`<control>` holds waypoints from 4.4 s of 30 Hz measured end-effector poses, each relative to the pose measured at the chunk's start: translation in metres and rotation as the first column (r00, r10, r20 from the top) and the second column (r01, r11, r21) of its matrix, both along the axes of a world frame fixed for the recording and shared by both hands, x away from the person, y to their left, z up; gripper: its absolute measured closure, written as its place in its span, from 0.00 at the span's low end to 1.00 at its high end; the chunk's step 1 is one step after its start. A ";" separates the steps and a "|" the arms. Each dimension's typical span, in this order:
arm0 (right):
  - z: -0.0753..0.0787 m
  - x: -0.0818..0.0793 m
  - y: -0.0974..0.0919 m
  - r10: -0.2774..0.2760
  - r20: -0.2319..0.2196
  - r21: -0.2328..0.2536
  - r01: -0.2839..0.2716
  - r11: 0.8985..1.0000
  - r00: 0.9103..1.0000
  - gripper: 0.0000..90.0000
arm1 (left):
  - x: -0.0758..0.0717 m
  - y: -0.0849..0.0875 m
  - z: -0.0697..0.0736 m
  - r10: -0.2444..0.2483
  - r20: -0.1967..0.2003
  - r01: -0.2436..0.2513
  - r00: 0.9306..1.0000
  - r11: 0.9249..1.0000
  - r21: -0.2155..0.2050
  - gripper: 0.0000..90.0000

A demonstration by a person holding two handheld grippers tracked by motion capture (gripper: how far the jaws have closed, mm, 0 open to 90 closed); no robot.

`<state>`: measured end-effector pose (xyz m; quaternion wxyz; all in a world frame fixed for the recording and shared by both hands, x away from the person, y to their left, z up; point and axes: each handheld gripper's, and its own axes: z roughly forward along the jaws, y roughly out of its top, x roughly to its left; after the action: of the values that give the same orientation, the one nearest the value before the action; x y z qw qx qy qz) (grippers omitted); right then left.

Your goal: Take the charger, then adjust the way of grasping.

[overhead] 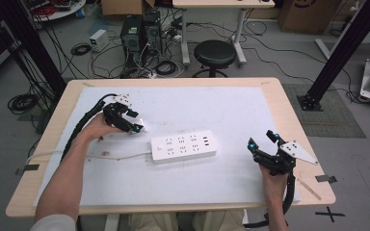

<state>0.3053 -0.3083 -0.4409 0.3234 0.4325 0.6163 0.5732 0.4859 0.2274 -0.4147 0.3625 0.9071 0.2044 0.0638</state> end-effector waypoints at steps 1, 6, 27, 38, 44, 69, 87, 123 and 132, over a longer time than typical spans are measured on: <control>0.000 0.000 0.000 0.000 0.000 0.000 0.000 1.000 1.000 0.22 | 0.000 0.000 0.000 0.000 0.000 0.000 1.000 1.000 0.000 0.31; 0.000 0.000 0.000 -0.001 -0.005 0.000 0.001 1.000 1.000 0.22 | 0.003 -0.001 -0.006 -0.002 -0.018 0.002 1.000 1.000 0.025 0.33; 0.000 0.000 0.000 0.000 0.000 -0.002 0.000 1.000 1.000 0.22 | 0.004 -0.001 -0.017 0.015 -0.022 -0.014 1.000 0.998 0.066 0.40; 0.000 0.001 0.001 -0.002 0.001 -0.007 0.003 1.000 1.000 0.22 | 0.005 0.000 -0.019 0.002 -0.008 -0.001 1.000 0.996 0.086 0.43; 0.000 0.000 0.001 -0.003 0.001 -0.007 0.003 1.000 1.000 0.22 | 0.005 0.001 -0.018 -0.006 -0.010 0.007 1.000 0.997 0.083 0.47; 0.000 0.000 0.001 -0.001 0.000 -0.010 0.001 1.000 1.000 0.22 | -0.015 0.008 0.009 0.082 0.047 -0.079 0.996 0.995 -0.060 0.47; 0.000 0.002 0.003 -0.007 -0.012 -0.015 0.007 1.000 1.000 0.22 | -0.061 0.005 0.031 0.178 0.121 -0.163 0.976 0.979 -0.123 0.47; 0.020 0.015 0.018 0.183 -0.126 0.071 -0.175 0.982 0.975 0.22 | -0.161 -0.050 0.061 0.277 0.393 -0.178 0.877 0.946 -0.271 0.47; 0.055 0.022 0.029 0.337 -0.130 0.134 -0.321 0.938 0.932 0.22 | -0.168 -0.081 0.060 0.237 0.477 -0.140 0.847 0.963 -0.230 0.47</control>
<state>0.3273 -0.2792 -0.3860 0.1507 0.3825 0.6701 0.6181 0.3179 0.1468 -0.3545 0.4782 0.7969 0.1969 0.3124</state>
